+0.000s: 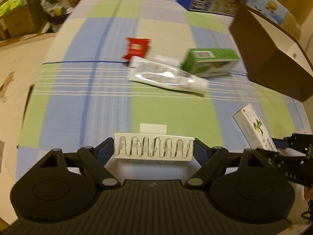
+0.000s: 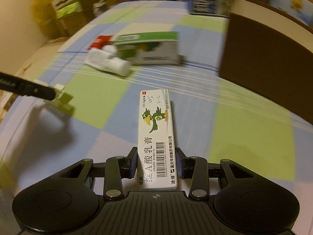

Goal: Organize objects
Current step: 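Grasp the white-and-green ointment box with the right tool while the left tool holds the clip, then carry the clip and ointment box into the cardboard box with both tools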

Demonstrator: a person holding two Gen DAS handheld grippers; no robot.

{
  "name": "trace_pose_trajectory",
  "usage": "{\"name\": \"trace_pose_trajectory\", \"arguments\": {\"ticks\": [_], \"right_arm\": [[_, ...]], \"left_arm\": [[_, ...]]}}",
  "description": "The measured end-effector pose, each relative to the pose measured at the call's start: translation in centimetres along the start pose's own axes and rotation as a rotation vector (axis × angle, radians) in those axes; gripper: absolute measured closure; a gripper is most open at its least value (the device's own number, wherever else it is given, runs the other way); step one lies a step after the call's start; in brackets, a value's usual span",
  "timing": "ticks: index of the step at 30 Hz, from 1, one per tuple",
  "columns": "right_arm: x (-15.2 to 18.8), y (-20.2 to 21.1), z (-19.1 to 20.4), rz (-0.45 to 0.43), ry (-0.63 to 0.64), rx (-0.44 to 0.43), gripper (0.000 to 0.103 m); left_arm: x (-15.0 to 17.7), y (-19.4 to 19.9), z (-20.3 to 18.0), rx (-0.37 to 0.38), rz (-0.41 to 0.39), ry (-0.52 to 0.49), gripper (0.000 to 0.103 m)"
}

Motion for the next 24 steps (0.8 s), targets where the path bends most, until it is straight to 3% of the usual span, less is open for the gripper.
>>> {"name": "trace_pose_trajectory", "arguments": {"ticks": [11,24], "right_arm": [[2.3,3.0,-4.6,0.005,-0.09,0.071,0.065],[-0.8,0.9,-5.0,0.017,-0.042,0.062,0.061]], "left_arm": [[0.2,-0.2,-7.0,0.06,0.01,-0.11,0.021],[0.4,0.0,-9.6,0.035,0.02,-0.122,0.021]]}}
Point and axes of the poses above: each gripper's, at about its wrist camera, not at the fingertips, and y roughly against the way its jaws point, z to its left, x to its underside, the point moved 5 cm from there along -y, roughly the way its jaws point, and after that the axes turned 5 degrees about -x, right-handed, at the moved point
